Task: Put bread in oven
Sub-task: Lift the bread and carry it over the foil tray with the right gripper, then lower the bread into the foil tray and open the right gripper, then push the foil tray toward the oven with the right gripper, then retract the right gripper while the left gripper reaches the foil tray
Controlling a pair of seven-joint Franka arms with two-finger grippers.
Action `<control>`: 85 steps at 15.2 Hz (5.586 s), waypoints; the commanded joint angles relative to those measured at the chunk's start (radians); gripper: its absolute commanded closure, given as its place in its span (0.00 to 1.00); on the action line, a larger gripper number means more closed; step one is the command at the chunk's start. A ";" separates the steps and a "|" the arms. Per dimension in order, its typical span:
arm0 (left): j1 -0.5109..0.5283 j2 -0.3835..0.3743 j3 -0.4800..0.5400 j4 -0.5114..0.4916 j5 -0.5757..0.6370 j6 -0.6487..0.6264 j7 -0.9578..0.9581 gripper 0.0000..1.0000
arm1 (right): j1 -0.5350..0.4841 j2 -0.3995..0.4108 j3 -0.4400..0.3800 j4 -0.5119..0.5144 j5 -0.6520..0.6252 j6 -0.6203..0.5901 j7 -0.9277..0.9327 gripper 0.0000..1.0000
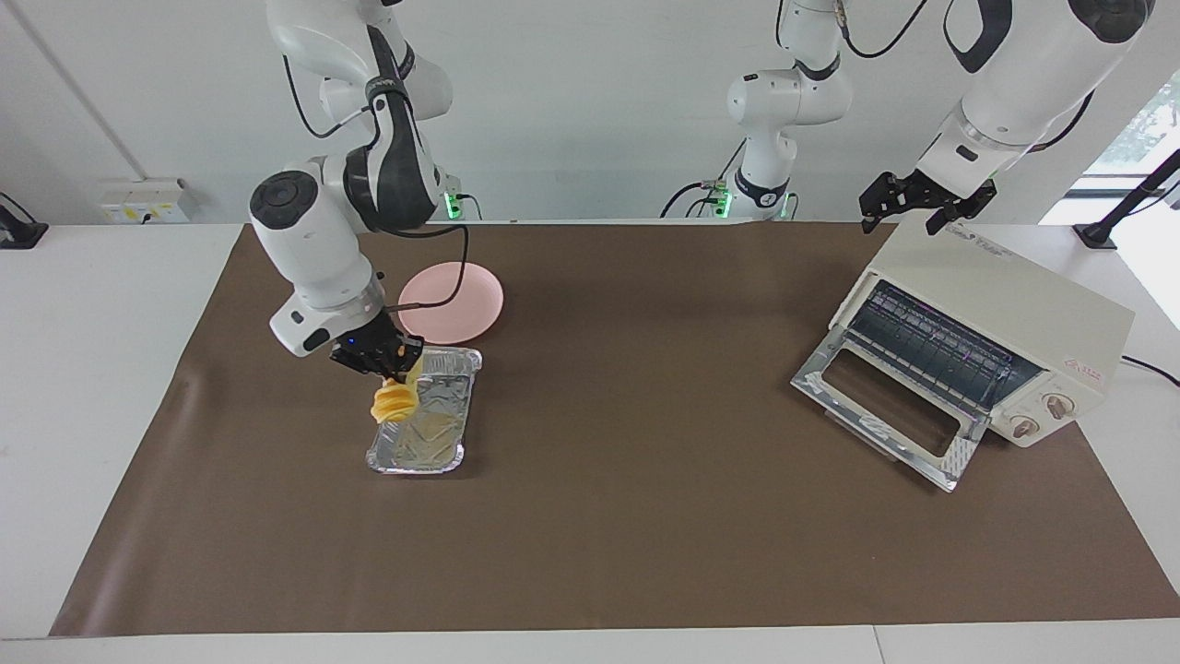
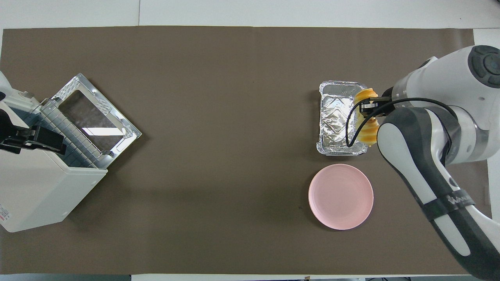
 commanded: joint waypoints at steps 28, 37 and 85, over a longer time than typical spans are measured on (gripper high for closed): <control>0.015 -0.015 -0.004 -0.013 -0.015 0.010 0.010 0.00 | -0.078 -0.005 -0.004 -0.205 0.010 0.111 -0.070 0.00; 0.015 -0.017 -0.006 -0.013 -0.015 0.010 0.010 0.00 | -0.080 0.001 -0.004 -0.259 0.008 0.183 -0.103 1.00; -0.422 0.419 -0.006 0.278 -0.008 0.292 -0.287 0.00 | -0.038 -0.175 -0.006 0.143 -0.033 -0.455 0.090 0.00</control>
